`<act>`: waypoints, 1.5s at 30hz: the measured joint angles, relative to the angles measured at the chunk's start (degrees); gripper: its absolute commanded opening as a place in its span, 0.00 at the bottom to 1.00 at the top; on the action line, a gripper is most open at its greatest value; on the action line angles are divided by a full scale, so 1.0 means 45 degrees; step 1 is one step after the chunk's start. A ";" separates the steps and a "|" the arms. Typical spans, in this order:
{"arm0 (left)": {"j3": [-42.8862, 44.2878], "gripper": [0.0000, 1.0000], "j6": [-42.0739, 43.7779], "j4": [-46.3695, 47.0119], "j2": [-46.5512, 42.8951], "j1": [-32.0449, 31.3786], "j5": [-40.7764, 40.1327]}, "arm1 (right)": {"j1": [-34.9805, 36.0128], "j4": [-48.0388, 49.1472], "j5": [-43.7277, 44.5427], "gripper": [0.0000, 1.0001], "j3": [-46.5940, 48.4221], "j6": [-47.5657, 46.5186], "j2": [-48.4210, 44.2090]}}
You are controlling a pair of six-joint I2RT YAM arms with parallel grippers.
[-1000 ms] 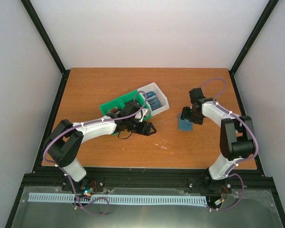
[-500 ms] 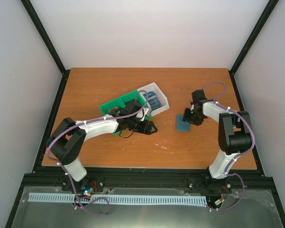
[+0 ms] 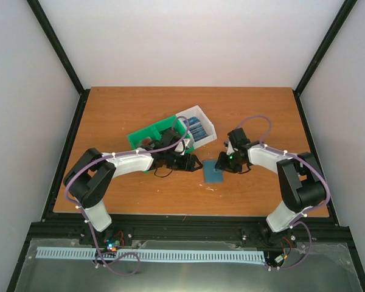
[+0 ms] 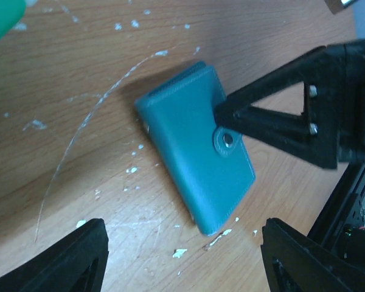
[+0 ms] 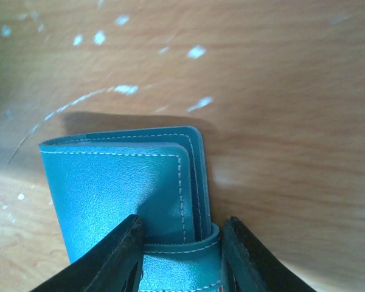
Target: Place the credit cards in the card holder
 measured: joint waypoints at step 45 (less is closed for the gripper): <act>-0.3152 0.55 -0.5804 0.2497 -0.0529 0.0389 -0.0087 | 0.2759 -0.0330 0.0602 0.38 -0.0525 0.3186 -0.0733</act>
